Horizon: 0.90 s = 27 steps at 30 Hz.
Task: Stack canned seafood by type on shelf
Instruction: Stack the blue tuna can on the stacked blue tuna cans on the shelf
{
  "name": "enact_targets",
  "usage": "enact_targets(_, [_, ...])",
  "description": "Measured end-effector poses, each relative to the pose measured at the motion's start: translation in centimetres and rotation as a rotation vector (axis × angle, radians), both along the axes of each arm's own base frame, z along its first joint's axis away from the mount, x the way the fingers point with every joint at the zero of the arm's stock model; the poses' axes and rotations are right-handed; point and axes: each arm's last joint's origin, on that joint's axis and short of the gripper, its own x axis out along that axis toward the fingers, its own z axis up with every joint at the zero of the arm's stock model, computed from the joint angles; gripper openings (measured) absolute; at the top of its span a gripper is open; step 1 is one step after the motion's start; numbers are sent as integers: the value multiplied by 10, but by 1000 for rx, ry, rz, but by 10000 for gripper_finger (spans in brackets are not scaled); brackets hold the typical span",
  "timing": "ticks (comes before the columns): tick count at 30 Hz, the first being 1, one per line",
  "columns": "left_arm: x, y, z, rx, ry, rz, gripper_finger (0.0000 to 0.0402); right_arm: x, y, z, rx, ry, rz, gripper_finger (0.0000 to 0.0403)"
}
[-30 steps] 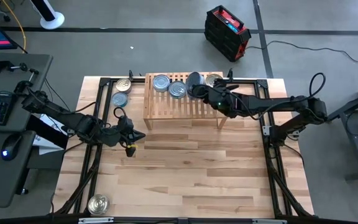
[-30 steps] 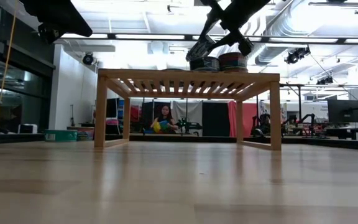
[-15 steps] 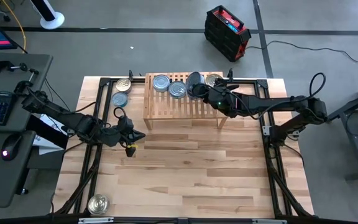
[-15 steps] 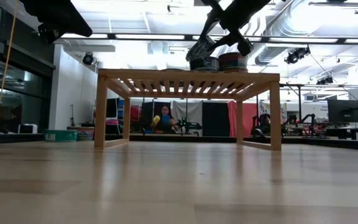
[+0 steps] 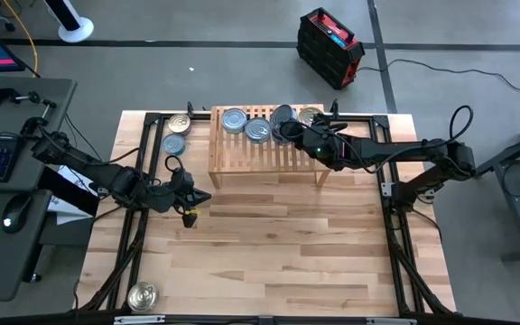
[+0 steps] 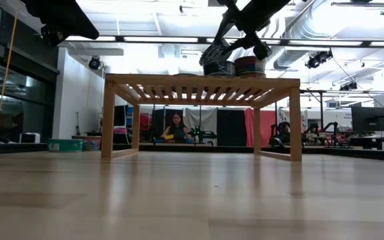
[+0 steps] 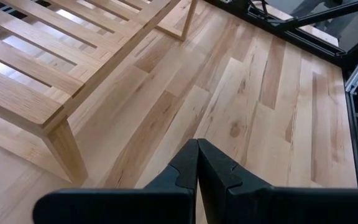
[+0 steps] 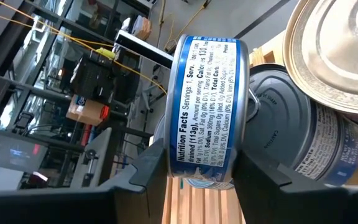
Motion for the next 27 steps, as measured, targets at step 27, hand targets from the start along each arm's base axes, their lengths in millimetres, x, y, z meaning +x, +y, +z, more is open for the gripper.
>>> enact_targets(27, [0,0,0,5,1,-3,0,2,2,-1,61,-23,72,253])
